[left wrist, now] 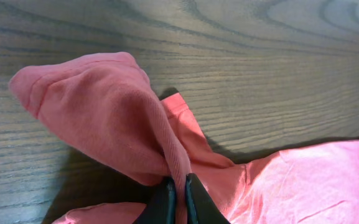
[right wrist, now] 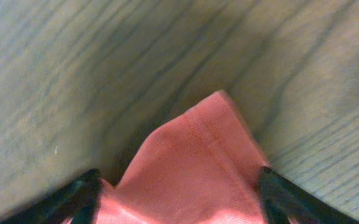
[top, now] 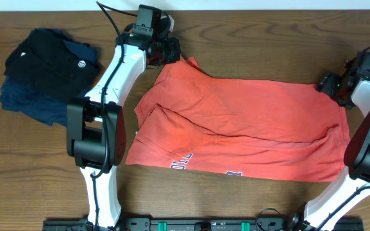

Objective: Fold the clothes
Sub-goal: 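Fold the top half down over the bottom half with both grippers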

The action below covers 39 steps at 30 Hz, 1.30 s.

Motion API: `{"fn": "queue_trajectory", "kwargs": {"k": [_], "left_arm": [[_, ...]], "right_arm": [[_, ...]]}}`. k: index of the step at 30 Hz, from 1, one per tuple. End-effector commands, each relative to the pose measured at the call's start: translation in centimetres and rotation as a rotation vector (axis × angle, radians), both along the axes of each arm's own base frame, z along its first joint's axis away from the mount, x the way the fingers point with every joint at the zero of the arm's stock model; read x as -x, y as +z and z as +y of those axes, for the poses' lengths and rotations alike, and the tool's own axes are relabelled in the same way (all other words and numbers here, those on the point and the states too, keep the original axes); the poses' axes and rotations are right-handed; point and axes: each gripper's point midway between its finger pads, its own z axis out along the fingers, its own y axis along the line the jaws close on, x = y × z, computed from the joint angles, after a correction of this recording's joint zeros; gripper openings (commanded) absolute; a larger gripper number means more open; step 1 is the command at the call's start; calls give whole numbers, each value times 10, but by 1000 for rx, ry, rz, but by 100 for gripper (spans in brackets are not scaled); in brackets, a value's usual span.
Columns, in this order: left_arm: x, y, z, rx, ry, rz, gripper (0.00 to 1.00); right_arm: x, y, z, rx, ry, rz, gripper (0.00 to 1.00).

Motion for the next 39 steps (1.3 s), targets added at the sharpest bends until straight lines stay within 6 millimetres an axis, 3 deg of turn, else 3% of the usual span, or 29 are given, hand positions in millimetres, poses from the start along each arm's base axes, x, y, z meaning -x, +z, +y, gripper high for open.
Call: {"fn": "queue_trajectory", "kwargs": {"k": [1,3,5,6,9,12,16,20,21,30,39], "left_arm": [[-1,4,0,8,3,1,6],[0,4,1,7,3,5,6],[1,3,1,7,2,12,6],[3,3,0,11,-2,17,6],[7,9,4,6,-6,22,6],[8,28,18,11,19,4,6],[14,63,36,21,51,-30,6],[38,79,41,4,36,3,6],[47,80,41,-7,24,25,6],[131,62,58,-83,-5,354,6],[193,55,67,-139,-76,593,6]], "right_arm": [[-3,-15,5,-30,-34,11,48],[-3,-16,5,-33,-40,12,21],[-3,-16,5,-32,-40,11,4],[-4,-15,4,-31,-41,9,1],[0,-12,2,-28,-48,17,1],[2,-1,-3,-21,-60,10,1],[6,26,-9,-12,-76,-11,2],[26,57,-10,4,-98,14,6],[36,63,-10,14,-108,38,1],[127,85,-13,107,-198,336,1],[183,88,2,82,-204,565,1]]}}
